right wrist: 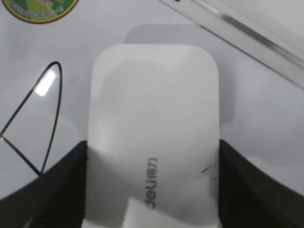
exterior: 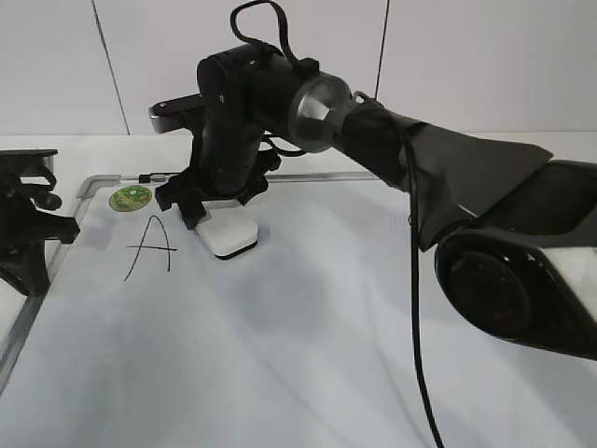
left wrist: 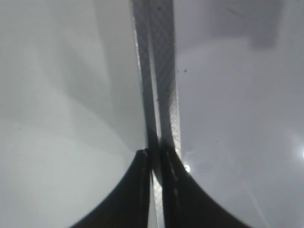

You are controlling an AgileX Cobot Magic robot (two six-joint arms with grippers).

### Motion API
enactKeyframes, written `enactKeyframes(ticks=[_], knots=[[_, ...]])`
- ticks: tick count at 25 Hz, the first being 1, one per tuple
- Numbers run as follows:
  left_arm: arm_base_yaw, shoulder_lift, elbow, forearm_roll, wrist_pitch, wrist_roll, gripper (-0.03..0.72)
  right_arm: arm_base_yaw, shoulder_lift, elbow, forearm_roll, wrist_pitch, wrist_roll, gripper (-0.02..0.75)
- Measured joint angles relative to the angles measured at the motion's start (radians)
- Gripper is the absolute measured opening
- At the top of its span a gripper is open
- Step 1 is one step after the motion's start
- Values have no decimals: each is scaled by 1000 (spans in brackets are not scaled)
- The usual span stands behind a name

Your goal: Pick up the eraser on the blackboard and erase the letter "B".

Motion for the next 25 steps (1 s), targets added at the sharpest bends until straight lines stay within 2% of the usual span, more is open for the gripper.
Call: enactKeyframes(ticks=[8, 16, 25], knots=[[0, 0, 0, 0, 0, 0, 21, 1, 4, -6, 20, 14, -29, 540], [0, 0, 0, 0, 0, 0, 21, 1, 4, -6, -50, 21, 63, 540], [0, 0, 0, -2, -2, 0, 21, -79, 10, -38, -40, 81, 118, 540]])
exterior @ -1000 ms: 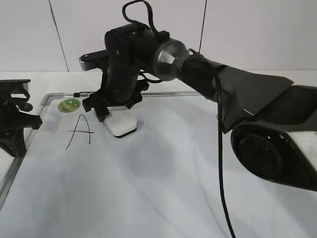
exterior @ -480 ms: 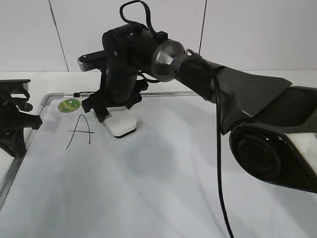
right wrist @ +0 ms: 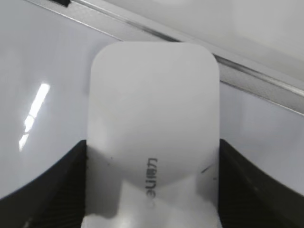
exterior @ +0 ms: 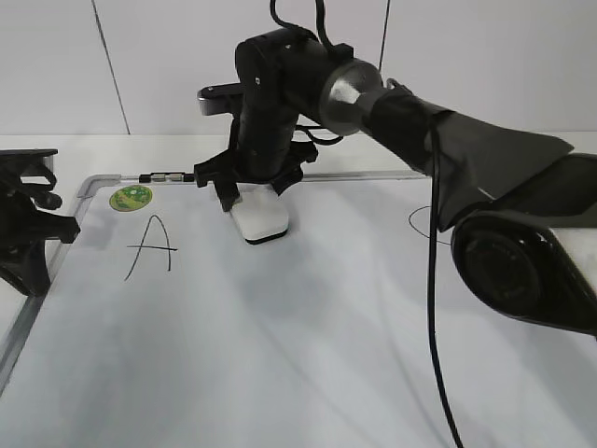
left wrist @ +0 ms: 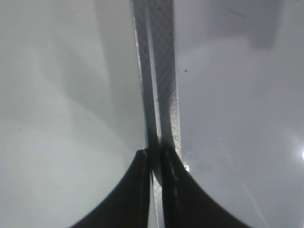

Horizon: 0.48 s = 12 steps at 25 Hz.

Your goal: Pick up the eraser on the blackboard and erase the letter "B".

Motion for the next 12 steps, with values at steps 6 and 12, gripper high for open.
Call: enactKeyframes(ticks=[6, 12], knots=[[0, 0, 0, 0, 2, 0, 21, 15, 12, -28, 17, 19, -31, 541], [0, 0, 0, 0, 3, 0, 21, 80, 17, -35, 58, 21, -67, 541]])
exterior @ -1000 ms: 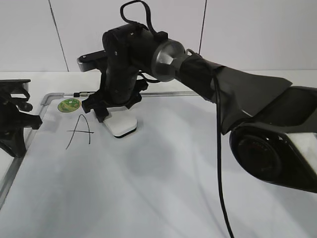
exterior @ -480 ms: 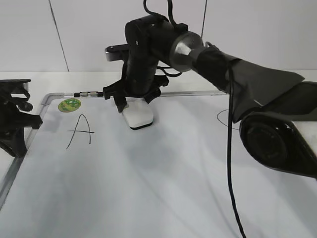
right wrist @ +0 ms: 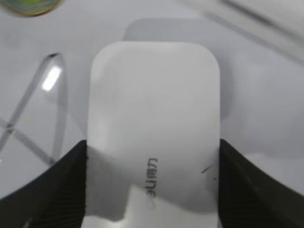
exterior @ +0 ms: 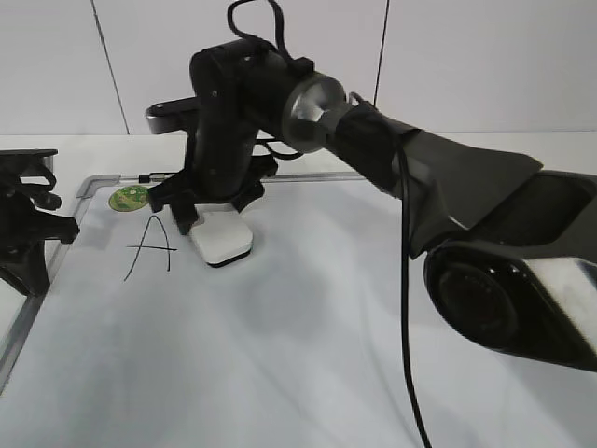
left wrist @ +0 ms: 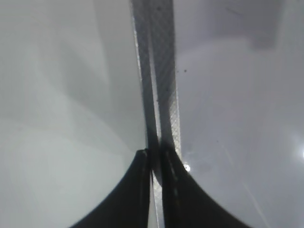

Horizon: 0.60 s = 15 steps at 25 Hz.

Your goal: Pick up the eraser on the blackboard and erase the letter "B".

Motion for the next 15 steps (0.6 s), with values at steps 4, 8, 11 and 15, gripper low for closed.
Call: enactKeyframes(ticks=[4, 8, 11, 15], knots=[[0, 0, 0, 0, 0, 0, 21, 36, 1, -6, 29, 3, -8, 540], [0, 0, 0, 0, 0, 0, 21, 26, 1, -6, 23, 8, 6, 540], [0, 0, 0, 0, -2, 0, 21, -4, 1, -8, 27, 10, 29, 540], [0, 0, 0, 0, -2, 0, 21, -84, 1, -10, 14, 11, 38, 540]])
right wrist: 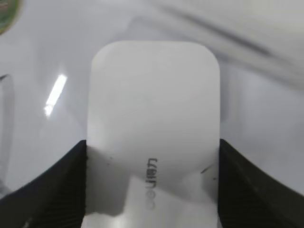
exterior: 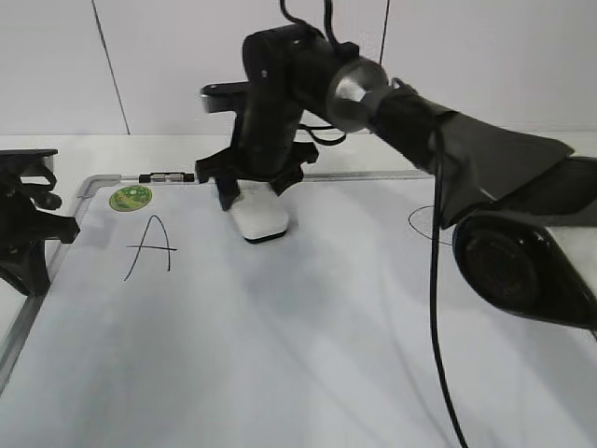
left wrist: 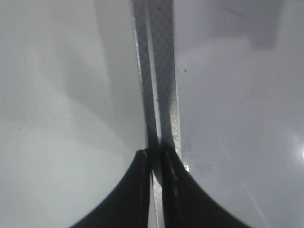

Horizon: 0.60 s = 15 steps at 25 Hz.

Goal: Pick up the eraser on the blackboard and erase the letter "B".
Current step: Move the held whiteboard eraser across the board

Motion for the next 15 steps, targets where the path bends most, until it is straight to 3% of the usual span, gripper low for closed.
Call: enactKeyframes(ticks=[7, 15], knots=[[0, 0, 0, 0, -2, 0, 21, -40, 0, -9, -9, 9, 1, 540], [0, 0, 0, 0, -2, 0, 21, -43, -28, -20, 78, 44, -7, 540]])
